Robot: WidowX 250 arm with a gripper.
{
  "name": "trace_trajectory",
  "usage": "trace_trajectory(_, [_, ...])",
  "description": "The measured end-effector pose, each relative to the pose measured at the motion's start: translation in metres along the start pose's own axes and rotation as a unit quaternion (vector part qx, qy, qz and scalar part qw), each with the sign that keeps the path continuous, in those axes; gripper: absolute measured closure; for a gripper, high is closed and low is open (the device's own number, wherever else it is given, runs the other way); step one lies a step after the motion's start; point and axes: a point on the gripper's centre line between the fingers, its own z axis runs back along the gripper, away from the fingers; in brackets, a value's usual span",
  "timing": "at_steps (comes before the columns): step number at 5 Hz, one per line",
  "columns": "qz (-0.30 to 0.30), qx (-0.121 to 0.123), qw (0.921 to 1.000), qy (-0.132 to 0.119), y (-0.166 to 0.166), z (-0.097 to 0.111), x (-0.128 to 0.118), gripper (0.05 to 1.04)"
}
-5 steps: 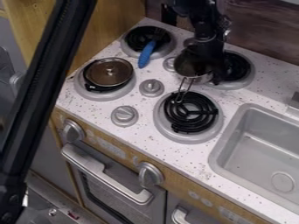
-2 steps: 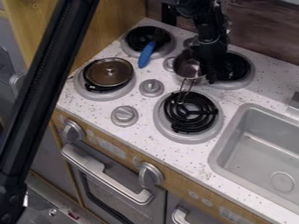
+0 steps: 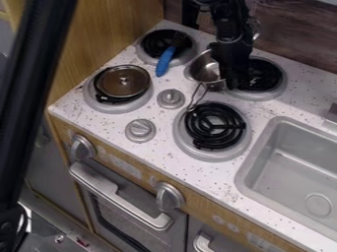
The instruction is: Move the silver bowl to the bottom right burner
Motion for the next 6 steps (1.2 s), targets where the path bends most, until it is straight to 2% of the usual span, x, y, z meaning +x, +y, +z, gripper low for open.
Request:
trace_trajectory(1, [0.001,-0.010,0.9997,0.023,-0.016,0.003,-0.035,1.013])
trace_trajectory(2, [-0.007,-0.013,0.9991,0.039,-0.031,0.006,-0.057,1.013])
trace_trajectory(3, [-0.014,-0.025,0.9985,0.046,-0.049,0.001,-0.065,1.013])
trace_trajectory(4, [-0.016,-0.030,0.9988,0.035,-0.052,0.001,-0.061,1.013])
trace_trajectory(5, [-0.030,-0.027,0.9986,0.035,-0.057,0.001,-0.057,1.013])
trace_trajectory(6, [-0.017,-0.029,0.9985,0.042,-0.070,0.002,-0.050,1.013])
